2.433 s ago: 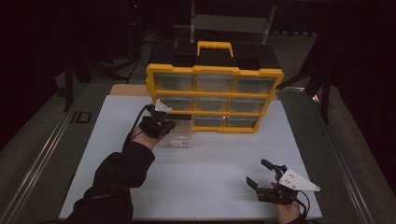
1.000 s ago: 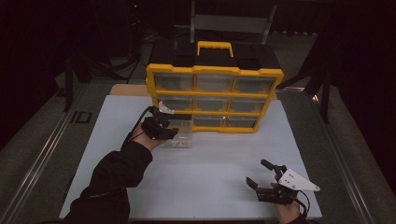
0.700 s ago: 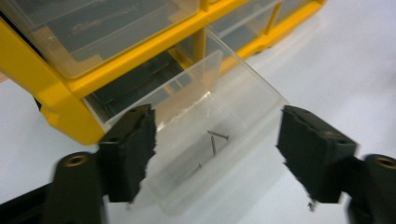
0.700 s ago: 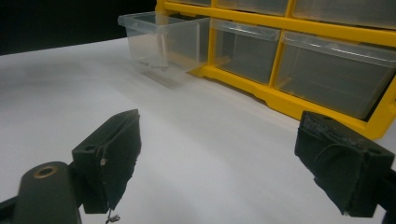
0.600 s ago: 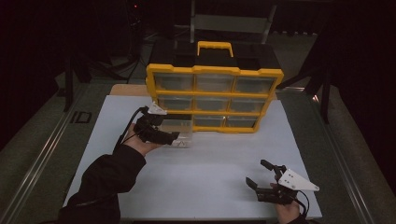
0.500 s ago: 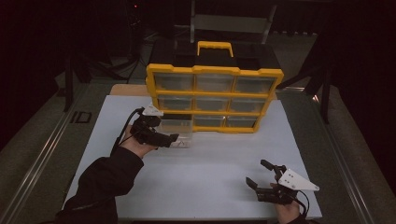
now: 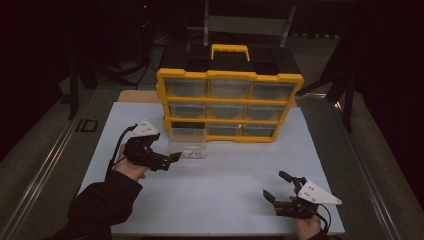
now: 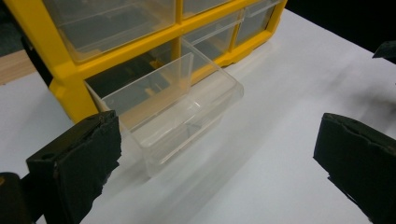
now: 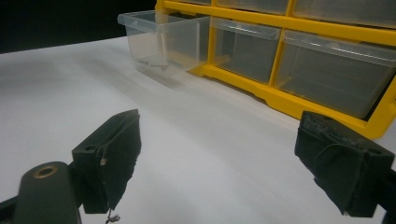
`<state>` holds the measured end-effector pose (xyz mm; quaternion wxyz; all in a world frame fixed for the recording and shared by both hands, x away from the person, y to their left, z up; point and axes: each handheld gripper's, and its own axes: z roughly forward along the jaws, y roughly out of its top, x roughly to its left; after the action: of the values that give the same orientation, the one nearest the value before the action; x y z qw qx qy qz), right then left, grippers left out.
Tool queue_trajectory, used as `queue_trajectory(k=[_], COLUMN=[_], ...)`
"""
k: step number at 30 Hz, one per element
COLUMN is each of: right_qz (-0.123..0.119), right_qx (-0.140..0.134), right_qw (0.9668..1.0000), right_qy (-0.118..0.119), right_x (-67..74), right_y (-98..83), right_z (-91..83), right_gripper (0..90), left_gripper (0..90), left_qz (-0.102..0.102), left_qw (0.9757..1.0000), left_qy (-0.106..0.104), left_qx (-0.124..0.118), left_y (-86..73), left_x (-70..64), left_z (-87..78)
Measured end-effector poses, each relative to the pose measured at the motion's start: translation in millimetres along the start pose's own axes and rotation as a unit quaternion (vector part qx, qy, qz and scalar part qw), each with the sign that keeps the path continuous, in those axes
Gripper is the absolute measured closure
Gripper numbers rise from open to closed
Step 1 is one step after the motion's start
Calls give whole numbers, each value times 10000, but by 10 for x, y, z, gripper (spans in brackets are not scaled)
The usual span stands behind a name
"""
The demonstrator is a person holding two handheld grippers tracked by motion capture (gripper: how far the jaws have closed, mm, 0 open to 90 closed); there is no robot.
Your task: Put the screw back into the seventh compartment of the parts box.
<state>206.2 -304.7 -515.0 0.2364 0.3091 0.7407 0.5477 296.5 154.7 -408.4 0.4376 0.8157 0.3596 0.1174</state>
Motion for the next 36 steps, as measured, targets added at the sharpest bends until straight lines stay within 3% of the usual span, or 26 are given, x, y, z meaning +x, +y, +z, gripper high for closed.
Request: queue_trajectory(k=[2, 5, 10, 19, 36], right_qz=[-8, -11, -22, -39, -52], right_qx=[1, -4, -2, -2, 15], right_qw=[10000, 10000, 10000, 10000, 10000], right_qy=[0, -6, -15, -14, -8], right_x=[0, -3, 2, 8, 18], right_y=[1, 4, 6, 9, 11], right_z=[1, -5, -5, -3, -1], right_gripper=[142, 142, 142, 142, 142], left_gripper=[5, 5, 5, 5, 6], left_qz=[14, 150, 265, 426, 603], left_qw=[10000, 9996, 9992, 9967, 9930], left_qy=[-40, 17, -4, -55, -317], left_qx=[-19, -233, -308, -689, -969], left_y=[-30, -179, -373, -655, -1056], left_x=[-3, -46, -92, -78, -129], left_z=[-12, -45, -73, -167, -226])
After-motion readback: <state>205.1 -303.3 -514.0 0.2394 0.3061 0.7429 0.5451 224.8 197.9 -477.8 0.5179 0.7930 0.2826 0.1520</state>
